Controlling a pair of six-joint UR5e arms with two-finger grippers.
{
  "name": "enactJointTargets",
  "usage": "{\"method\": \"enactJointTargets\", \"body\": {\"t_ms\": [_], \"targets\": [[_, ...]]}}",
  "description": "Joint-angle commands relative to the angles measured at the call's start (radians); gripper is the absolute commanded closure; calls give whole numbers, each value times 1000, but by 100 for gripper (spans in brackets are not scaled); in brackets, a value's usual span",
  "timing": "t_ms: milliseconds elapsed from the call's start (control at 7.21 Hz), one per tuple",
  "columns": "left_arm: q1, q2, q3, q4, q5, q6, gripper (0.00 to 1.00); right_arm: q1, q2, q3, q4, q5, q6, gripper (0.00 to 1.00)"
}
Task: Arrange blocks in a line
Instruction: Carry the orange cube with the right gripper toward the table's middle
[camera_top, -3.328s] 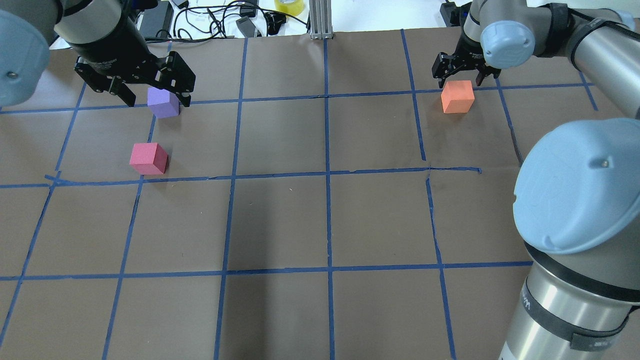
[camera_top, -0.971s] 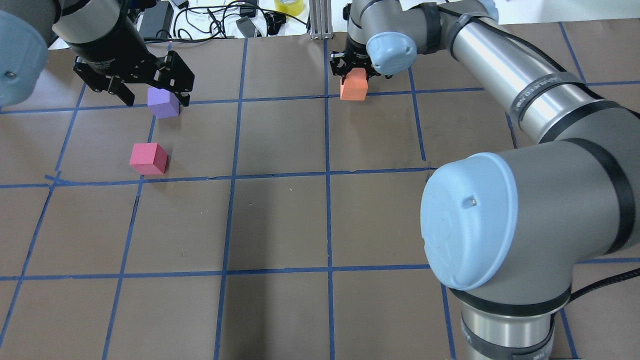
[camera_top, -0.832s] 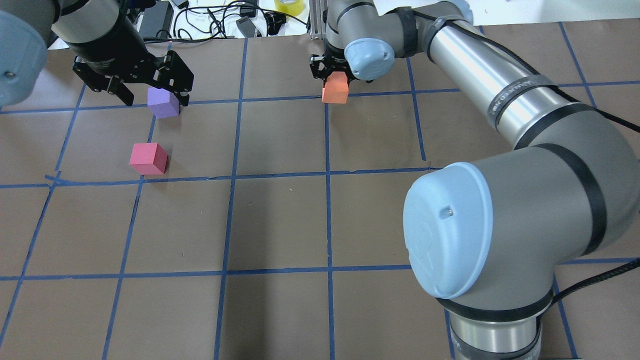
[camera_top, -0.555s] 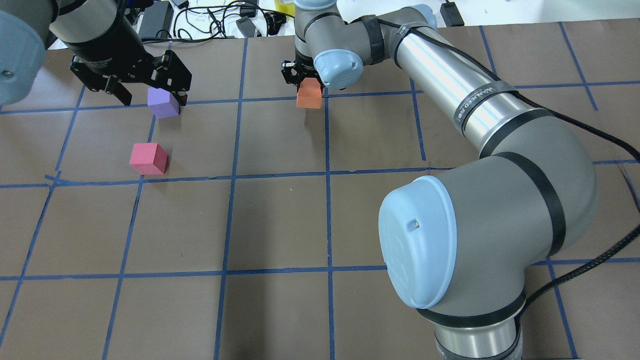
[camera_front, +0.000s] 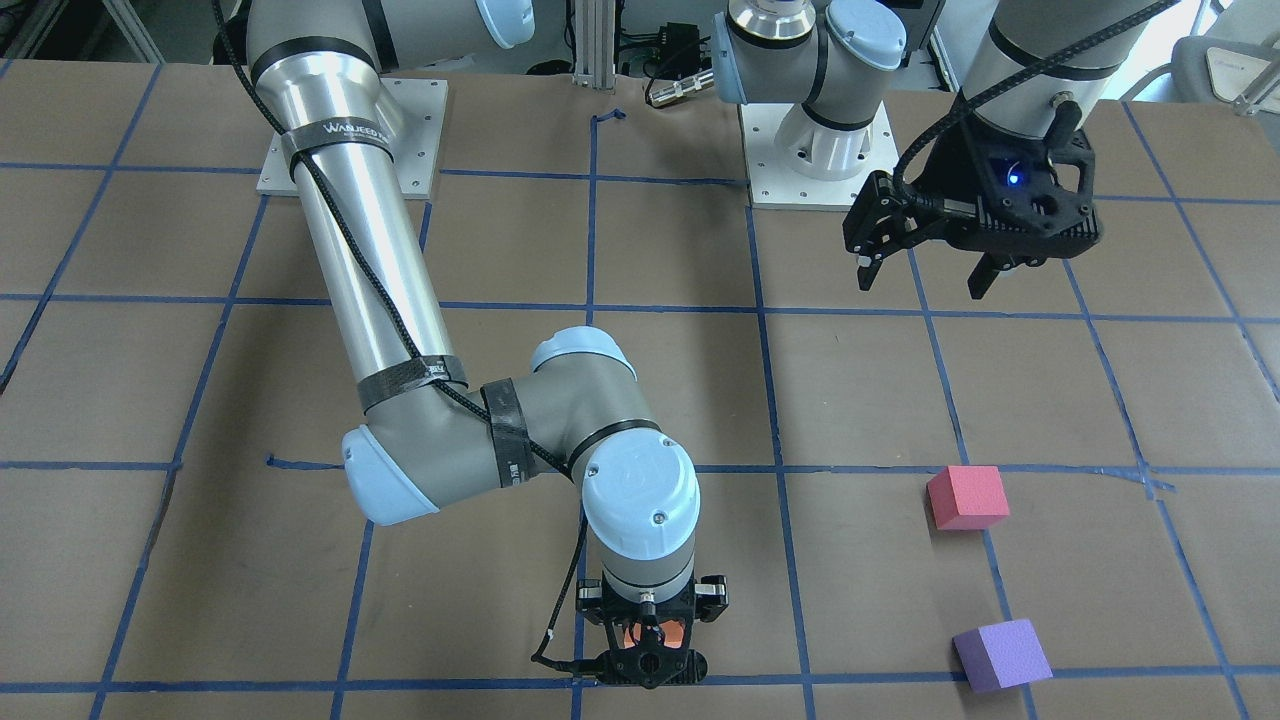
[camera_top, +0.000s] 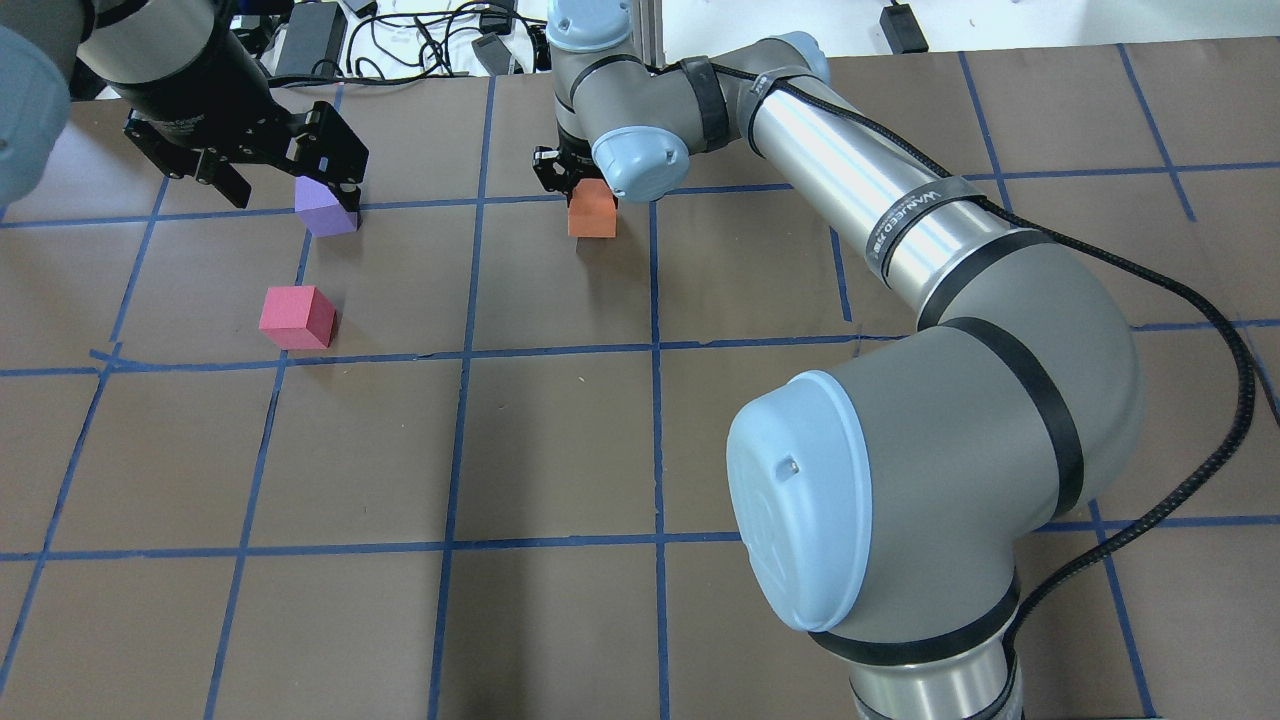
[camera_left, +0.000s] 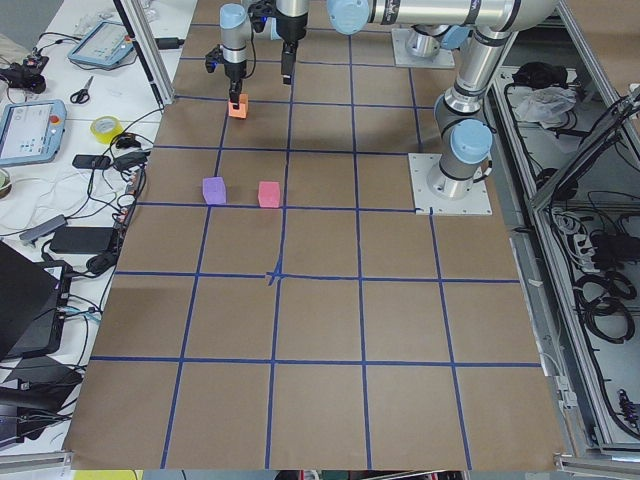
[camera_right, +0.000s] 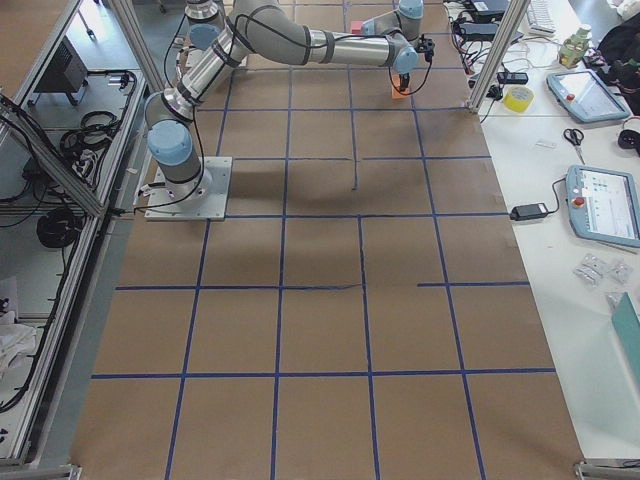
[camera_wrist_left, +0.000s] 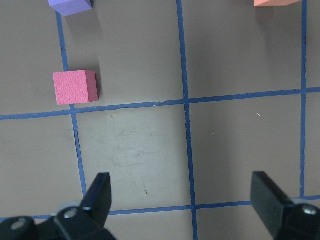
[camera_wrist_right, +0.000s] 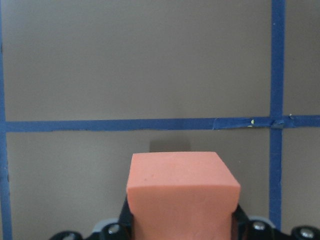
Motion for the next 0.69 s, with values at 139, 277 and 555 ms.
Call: {"method": "enactJointTargets", "body": {"t_ms": [139,277,555], "targets": [[0,0,0,1,-1,2,0,15,-5,2,4,-33,-30,0],[2,0,0,-1,0,2,0,13,-28,2,16,-50,-32,0],[0,-1,2,1,-1,2,0,-25,-170,8,135,-88,-46,0]]}}
